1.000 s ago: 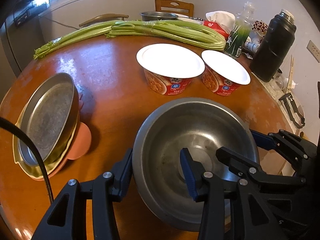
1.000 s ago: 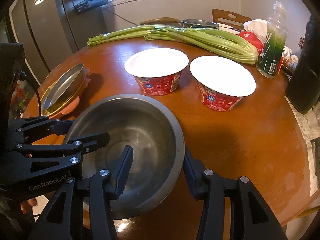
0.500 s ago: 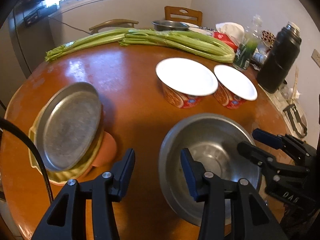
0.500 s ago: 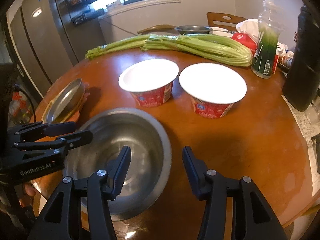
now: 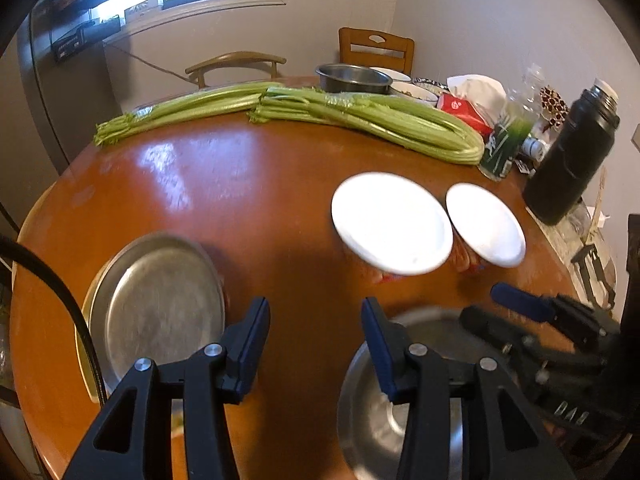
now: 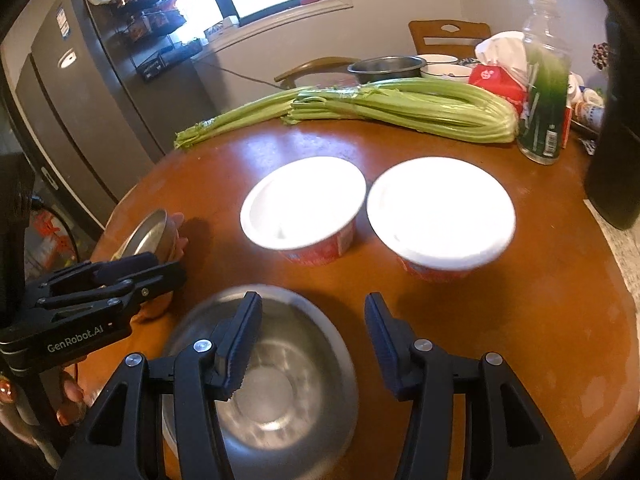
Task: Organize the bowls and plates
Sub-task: 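Carry the steel bowl with the left gripper toward the white bowls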
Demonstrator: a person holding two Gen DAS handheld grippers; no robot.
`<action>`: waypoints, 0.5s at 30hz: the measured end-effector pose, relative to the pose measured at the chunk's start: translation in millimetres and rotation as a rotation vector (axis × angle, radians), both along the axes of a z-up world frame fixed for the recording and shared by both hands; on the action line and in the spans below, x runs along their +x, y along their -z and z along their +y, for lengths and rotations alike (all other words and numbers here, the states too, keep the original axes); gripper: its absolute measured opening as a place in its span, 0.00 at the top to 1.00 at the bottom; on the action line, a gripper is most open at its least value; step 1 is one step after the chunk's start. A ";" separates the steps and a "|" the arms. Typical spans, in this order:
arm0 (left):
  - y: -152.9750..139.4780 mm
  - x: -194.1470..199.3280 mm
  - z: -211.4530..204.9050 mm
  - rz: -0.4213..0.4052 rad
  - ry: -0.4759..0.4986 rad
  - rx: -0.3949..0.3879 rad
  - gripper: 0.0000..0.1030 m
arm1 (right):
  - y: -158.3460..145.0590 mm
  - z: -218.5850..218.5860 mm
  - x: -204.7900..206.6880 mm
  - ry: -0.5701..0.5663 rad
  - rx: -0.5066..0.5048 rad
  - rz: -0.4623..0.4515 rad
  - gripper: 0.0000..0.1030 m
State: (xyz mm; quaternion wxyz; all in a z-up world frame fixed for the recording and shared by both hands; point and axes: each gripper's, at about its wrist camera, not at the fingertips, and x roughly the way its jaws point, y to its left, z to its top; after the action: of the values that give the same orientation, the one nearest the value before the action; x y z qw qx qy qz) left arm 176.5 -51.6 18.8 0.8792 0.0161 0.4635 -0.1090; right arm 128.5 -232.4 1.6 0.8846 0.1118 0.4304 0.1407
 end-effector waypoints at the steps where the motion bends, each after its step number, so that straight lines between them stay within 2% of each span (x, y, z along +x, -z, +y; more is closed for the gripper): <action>1: -1.1 5.3 -1.1 0.003 0.002 -0.005 0.54 | 0.3 1.3 4.8 0.001 0.001 0.009 0.47; 8: -11.3 45.1 -11.2 0.008 0.024 -0.030 0.54 | 1.5 4.5 29.6 0.004 0.029 0.030 0.47; 15: 4.6 78.8 -22.3 0.053 0.025 -0.006 0.54 | 7.4 6.3 47.9 0.010 0.045 0.062 0.47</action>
State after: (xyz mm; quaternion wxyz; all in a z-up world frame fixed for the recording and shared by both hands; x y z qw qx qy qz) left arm 255.3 -73.9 14.3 0.8652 0.0166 0.4861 -0.1218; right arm 176.4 -226.1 -5.8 0.8687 0.1381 0.4539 0.1424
